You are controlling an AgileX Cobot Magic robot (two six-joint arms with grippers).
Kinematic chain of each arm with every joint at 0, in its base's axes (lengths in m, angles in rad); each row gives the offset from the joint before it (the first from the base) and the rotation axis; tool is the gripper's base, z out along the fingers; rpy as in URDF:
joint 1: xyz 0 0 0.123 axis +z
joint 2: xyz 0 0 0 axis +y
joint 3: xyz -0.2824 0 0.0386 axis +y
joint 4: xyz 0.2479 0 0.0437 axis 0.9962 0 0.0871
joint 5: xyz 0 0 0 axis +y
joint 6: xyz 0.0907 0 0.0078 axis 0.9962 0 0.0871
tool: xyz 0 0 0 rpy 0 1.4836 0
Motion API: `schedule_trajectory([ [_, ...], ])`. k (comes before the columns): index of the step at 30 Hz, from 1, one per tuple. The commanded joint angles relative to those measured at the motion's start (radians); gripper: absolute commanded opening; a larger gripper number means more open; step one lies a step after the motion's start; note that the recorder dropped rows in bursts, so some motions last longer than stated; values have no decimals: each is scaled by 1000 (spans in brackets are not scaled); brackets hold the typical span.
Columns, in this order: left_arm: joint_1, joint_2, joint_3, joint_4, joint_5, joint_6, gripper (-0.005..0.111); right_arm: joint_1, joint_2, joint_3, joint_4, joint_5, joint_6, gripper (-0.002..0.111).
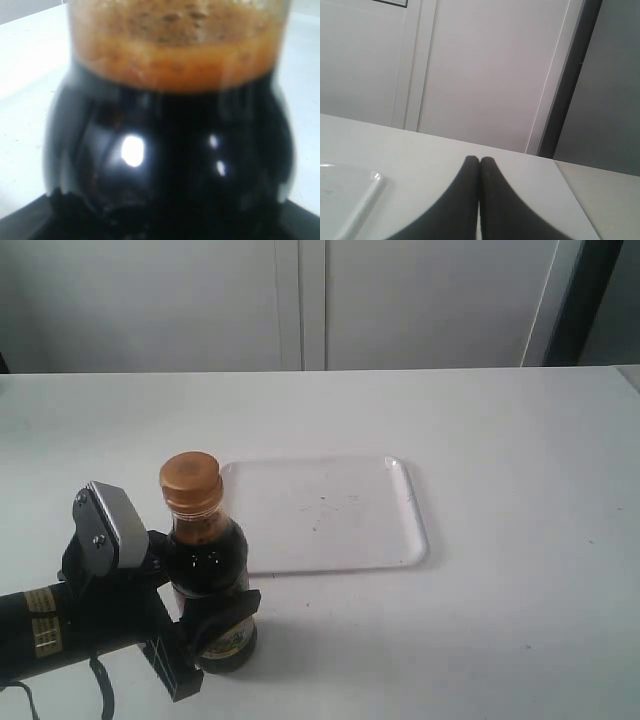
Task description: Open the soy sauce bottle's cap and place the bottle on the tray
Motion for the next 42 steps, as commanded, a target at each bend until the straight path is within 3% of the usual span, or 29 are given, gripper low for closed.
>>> schedule_trajectory([
  [1,-7,-2,0,28,-5,-1,0,2,-3,4,-7,-12,-1,0],
  [12,-7,-2,0,30,-5,1,0,2,-3,4,-3,-11,56,0],
  [17,-7,-2,0,33,-5,3,0,2,-3,4,-3,-18,199,0],
  [27,-7,-2,0,35,-5,3,0,2,-3,0,-3,-20,274,0],
  [42,-7,-2,0,35,-5,3,0,2,107,-208,-7,-55,339,0],
])
